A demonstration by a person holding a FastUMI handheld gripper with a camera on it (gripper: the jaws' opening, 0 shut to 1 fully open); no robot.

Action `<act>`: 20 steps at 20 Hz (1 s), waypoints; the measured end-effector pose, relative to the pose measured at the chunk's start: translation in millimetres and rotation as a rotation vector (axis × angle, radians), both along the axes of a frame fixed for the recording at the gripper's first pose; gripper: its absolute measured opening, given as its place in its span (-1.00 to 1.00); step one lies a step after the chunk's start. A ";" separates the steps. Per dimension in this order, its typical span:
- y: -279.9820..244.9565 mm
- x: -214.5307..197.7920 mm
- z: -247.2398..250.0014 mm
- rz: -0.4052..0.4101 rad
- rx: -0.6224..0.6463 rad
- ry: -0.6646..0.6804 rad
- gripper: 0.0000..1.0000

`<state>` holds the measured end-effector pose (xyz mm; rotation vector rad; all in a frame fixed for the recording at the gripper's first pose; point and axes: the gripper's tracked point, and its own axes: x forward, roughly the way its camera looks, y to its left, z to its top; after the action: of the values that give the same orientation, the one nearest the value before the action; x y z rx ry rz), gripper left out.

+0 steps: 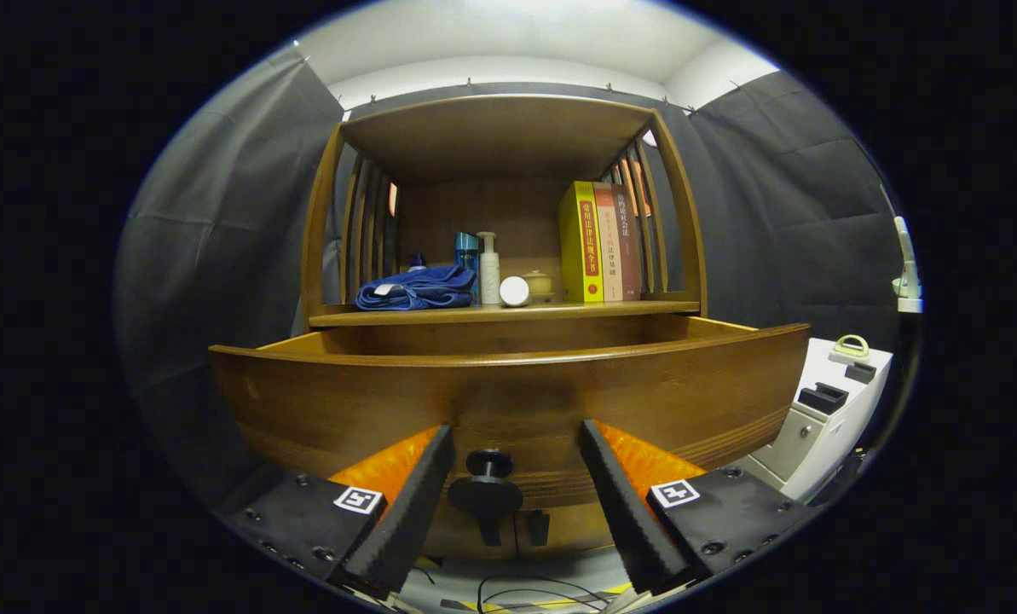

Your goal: Pull open the drawer, take out the items inside it, and place them on the countertop above the cabinet.

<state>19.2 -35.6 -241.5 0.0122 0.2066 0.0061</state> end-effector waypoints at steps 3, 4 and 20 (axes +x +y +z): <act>-4.6 16.9 -0.5 0.009 0.002 0.023 0.97; -5.9 24.0 -0.4 0.013 0.004 0.030 0.97; -6.1 110.2 -2.9 0.020 -0.010 0.045 0.97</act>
<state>129.4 -41.7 -244.4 0.0002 0.2521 0.0252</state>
